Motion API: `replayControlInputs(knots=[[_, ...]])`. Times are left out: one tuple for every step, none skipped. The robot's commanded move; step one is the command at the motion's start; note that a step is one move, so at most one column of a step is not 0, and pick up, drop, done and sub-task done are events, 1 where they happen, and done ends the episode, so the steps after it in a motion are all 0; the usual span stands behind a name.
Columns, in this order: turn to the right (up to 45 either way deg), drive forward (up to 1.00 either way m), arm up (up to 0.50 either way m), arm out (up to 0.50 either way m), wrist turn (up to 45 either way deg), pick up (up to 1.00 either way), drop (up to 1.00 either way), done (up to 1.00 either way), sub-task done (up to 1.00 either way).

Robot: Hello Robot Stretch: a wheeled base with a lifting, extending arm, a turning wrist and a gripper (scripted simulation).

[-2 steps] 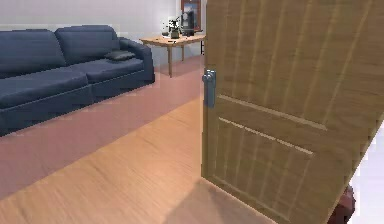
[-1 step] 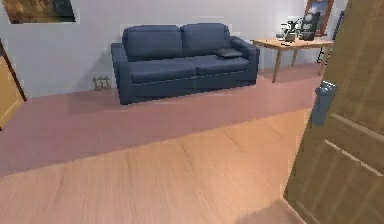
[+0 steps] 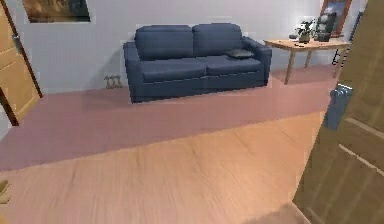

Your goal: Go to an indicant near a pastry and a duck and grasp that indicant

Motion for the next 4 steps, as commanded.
replayControlInputs(knots=[[0.0,0.95,0.0,0.0,0.0,0.0,0.0,0.0,0.0],[27.0,0.0,0.0,0.0,0.0,0.0,0.0,0.0,0.0],[0.0,0.6,0.0,0.0,0.0,0.0,0.0,0.0,0.0],[39.0,0.0,0.0,0.0,0.0,0.0,0.0,0.0,0.0]])
